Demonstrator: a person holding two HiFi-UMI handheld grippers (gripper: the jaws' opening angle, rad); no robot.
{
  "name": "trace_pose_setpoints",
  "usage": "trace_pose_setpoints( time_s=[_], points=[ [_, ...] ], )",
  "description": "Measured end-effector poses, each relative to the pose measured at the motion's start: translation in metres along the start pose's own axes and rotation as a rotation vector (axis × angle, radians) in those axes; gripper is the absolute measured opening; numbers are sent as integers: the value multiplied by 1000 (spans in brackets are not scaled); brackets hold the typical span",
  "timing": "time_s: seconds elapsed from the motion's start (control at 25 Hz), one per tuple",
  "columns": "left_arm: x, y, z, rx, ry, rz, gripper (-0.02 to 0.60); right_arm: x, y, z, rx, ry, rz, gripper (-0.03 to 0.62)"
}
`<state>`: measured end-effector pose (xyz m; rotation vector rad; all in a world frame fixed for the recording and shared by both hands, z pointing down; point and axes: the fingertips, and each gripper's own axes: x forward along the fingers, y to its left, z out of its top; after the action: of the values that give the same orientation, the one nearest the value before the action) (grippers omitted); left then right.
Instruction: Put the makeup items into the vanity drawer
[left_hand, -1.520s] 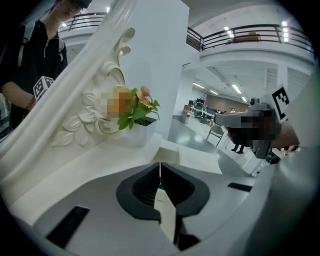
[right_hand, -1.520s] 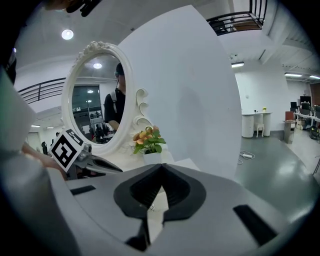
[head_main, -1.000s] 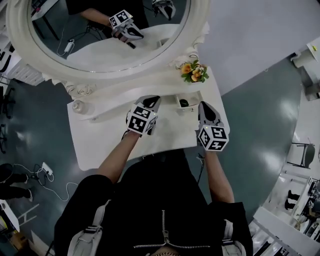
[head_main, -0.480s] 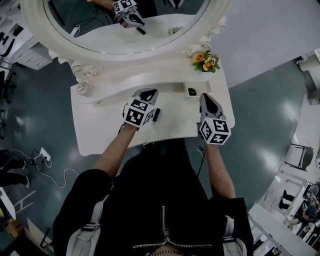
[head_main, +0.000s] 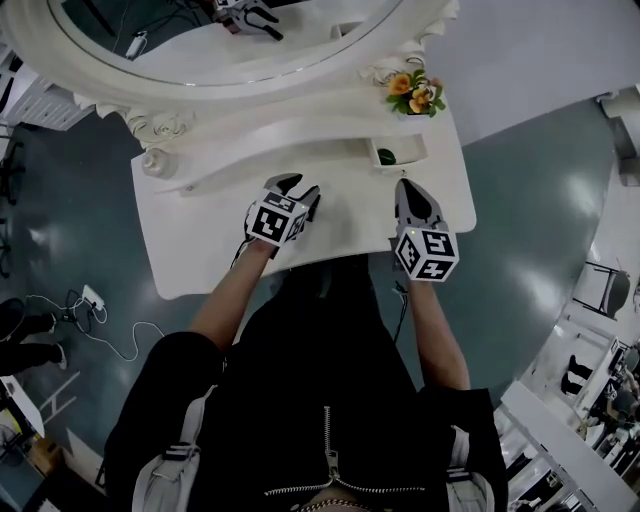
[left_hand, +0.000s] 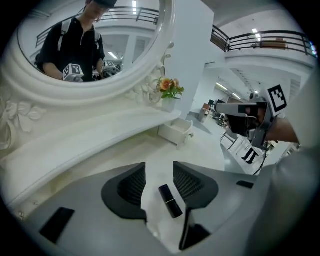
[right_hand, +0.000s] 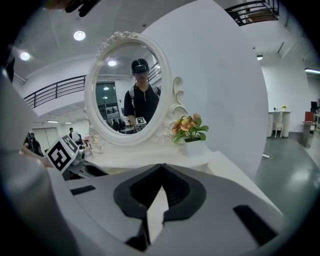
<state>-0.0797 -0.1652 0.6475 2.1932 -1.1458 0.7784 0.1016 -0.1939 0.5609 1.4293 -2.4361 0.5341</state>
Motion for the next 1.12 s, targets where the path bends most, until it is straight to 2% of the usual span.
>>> trace_pose_setpoints(
  time_s=[0.4,0.64,0.76,0.8,0.84,1.12],
  points=[
    [33,-22,-61,2,184,-53,187,1,-6,-3,11,17,-3,6],
    [42,-24,-84,28,262,-50,177,1,-13,-10,15,37,-5,6],
    [41,-21,-91,24,281,-33,148,1,-16,-10,18,39,-6,6],
    [41,-18,-91,27,280,-21,113,1,-17,-10,20,40,-6,6],
    [41,-16,-90,32,275,-13,105,1,-18,-10,21,41,-6,6],
    [40,-17,-80,46,230,-25,101,-1,-24,-13,28,47,-6,6]
  ],
)
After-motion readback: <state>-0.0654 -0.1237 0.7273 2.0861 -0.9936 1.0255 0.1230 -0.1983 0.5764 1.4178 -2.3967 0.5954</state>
